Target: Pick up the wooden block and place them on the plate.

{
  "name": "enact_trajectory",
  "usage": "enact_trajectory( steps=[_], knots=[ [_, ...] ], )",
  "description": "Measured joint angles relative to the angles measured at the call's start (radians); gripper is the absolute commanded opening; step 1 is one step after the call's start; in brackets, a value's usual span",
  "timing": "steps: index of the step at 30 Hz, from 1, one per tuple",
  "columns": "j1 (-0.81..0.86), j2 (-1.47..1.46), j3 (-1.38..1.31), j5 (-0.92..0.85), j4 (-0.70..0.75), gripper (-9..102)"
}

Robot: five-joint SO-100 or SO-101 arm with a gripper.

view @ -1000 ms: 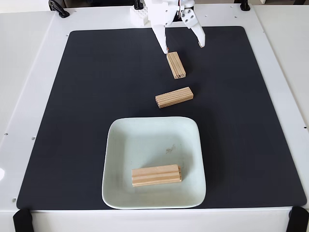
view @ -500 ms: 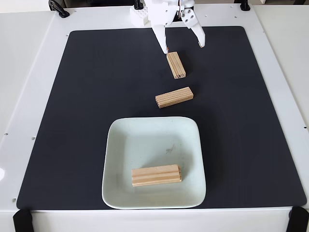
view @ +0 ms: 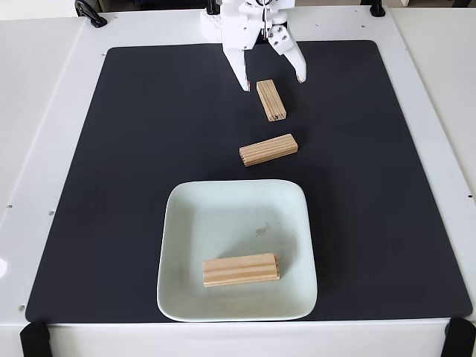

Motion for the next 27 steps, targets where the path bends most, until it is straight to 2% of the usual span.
enact_trajectory(
  steps=[19, 27],
  knots=[
    [-0.032, -0.080, 0.015, 0.000, -0.032, 40],
    [-0.049, -0.080, 0.095, 0.000, -0.147, 40]
  ],
)
